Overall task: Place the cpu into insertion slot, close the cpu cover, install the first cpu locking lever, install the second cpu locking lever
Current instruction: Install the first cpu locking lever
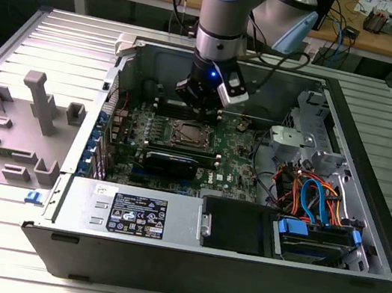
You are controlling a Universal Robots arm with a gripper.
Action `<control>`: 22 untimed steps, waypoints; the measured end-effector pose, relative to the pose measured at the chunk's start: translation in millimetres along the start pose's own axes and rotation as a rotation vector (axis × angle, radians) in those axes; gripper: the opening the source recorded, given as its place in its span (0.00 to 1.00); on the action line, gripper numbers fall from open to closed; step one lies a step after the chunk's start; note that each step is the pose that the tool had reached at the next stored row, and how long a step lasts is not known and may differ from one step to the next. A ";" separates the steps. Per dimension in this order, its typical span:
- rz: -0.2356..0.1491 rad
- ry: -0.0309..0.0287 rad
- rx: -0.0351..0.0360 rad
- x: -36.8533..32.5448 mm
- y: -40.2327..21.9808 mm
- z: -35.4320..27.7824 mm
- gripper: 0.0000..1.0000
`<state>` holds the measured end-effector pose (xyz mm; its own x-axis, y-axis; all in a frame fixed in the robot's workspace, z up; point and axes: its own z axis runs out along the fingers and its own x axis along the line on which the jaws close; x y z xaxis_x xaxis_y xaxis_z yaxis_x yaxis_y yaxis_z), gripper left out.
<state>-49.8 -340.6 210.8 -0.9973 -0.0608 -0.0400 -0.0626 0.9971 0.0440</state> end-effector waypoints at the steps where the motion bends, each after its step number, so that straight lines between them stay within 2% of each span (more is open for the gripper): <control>1: 0.000 -0.0001 0.0000 -0.4 -0.1 0.9 0.11; 7: 0.000 0.0001 0.0000 -0.5 -0.2 3.6 0.11; 11: 0.000 0.0000 -0.0001 -0.7 0.0 -0.6 0.11; 15: 0.000 0.0000 -0.0001 -0.7 -0.8 -1.0 0.11; 22: 0.000 0.0001 0.0018 -0.3 -4.2 2.6 0.11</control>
<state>-49.1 -344.6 208.0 -0.9973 -0.0610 -0.0398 -0.0626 0.9971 0.0422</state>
